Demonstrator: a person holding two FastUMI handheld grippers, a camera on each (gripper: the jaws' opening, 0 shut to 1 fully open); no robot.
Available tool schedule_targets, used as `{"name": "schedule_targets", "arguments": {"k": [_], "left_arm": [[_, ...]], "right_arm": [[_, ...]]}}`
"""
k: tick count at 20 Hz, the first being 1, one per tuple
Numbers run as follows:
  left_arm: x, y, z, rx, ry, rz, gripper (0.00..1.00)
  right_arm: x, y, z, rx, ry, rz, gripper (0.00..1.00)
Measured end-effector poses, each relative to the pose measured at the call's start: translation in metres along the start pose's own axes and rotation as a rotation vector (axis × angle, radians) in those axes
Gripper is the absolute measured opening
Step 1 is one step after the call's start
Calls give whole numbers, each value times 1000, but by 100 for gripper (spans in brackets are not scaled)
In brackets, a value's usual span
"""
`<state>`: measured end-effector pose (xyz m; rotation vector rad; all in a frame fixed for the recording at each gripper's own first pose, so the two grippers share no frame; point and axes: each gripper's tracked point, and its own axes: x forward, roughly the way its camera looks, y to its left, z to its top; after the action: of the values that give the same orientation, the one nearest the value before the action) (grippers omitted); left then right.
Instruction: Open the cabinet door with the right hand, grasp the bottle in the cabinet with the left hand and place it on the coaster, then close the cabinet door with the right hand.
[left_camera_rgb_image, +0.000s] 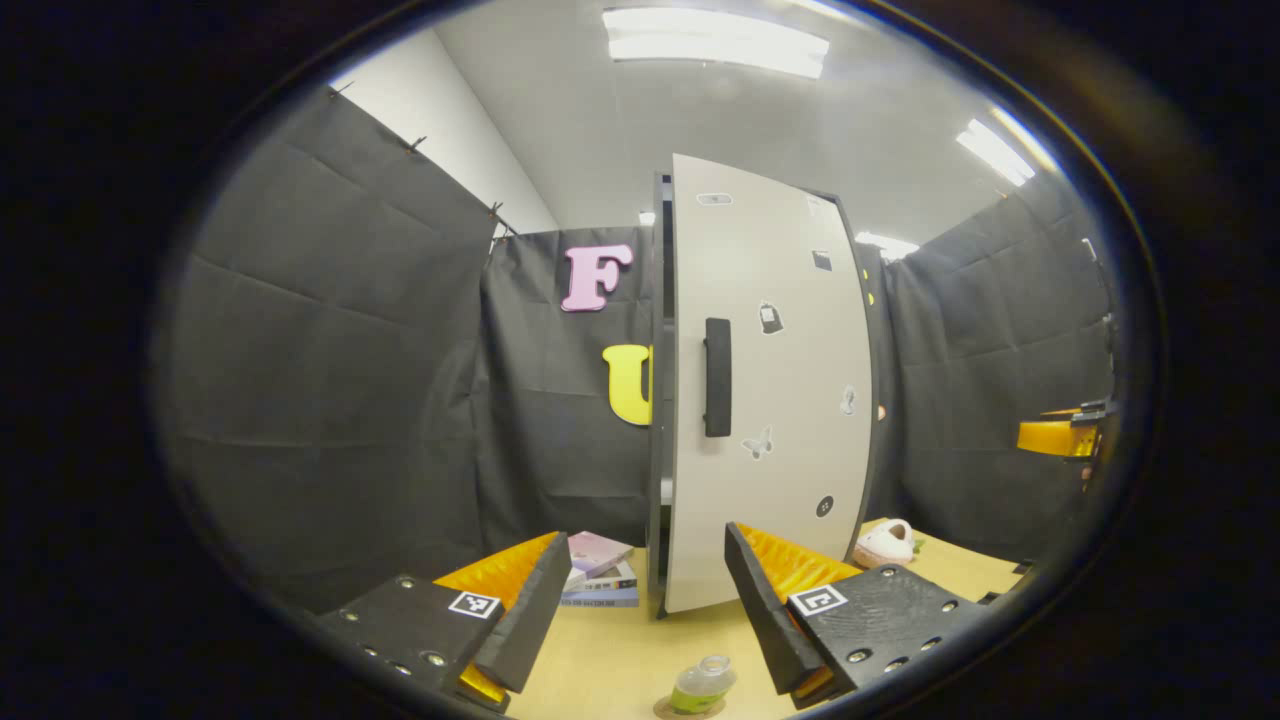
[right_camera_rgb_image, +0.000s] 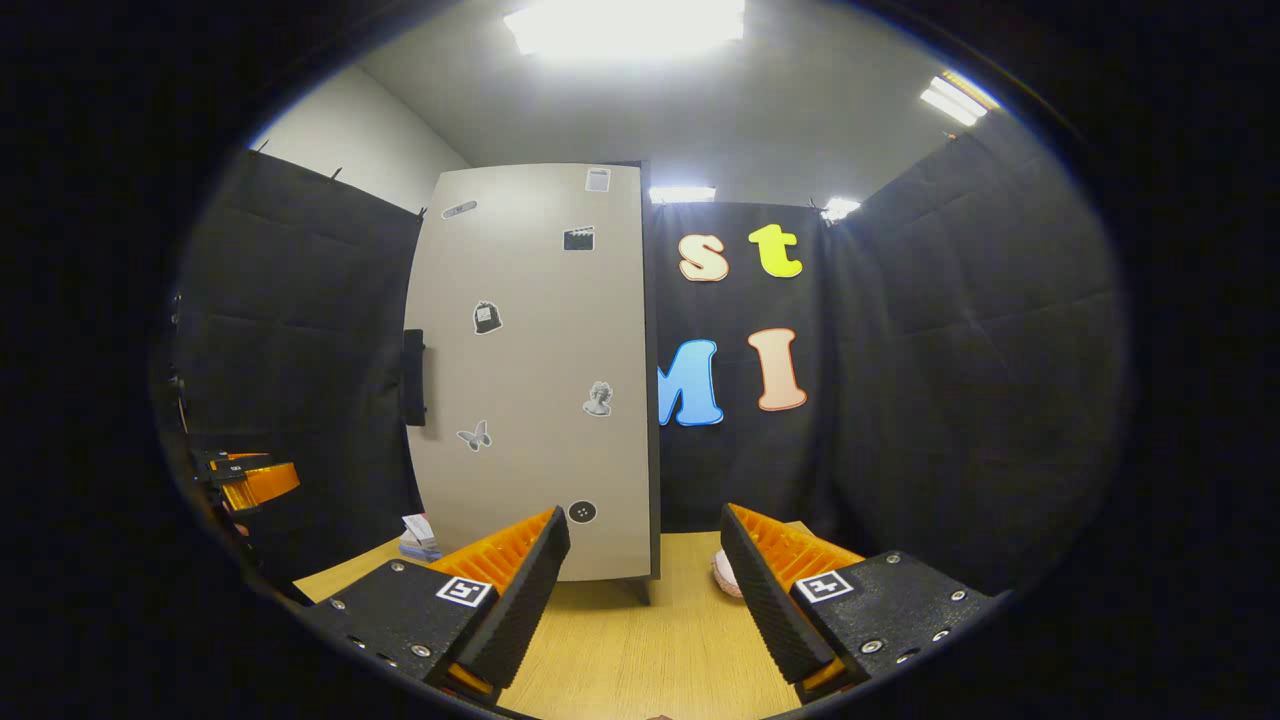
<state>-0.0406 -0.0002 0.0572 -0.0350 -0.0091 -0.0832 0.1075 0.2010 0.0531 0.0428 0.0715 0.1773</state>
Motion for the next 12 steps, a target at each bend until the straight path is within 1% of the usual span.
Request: {"name": "schedule_targets", "arguments": {"k": [2,3,4,8,9,10,11,12], "left_arm": [[-4,0,3,0,-3,1,92],[-6,1,4,7,-3,3,84],[-7,3,5,16,-4,5,89],[-14,5,10,33,-8,20,88],[-16,5,10,35,-6,23,92],[-17,7,10,38,-6,26,92],[-18,7,10,39,-5,27,88],[-19,7,11,41,-5,30,90]], "right_arm": [[-2,1,2,4,-8,7,94],[-4,2,2,8,-12,11,94],[-6,3,4,12,-19,13,94],[-12,4,3,5,-23,20,94],[-12,5,3,6,-25,25,94],[-13,5,3,7,-26,26,94],[-14,4,4,6,-26,24,94],[-15,4,4,6,-26,21,94]]}}
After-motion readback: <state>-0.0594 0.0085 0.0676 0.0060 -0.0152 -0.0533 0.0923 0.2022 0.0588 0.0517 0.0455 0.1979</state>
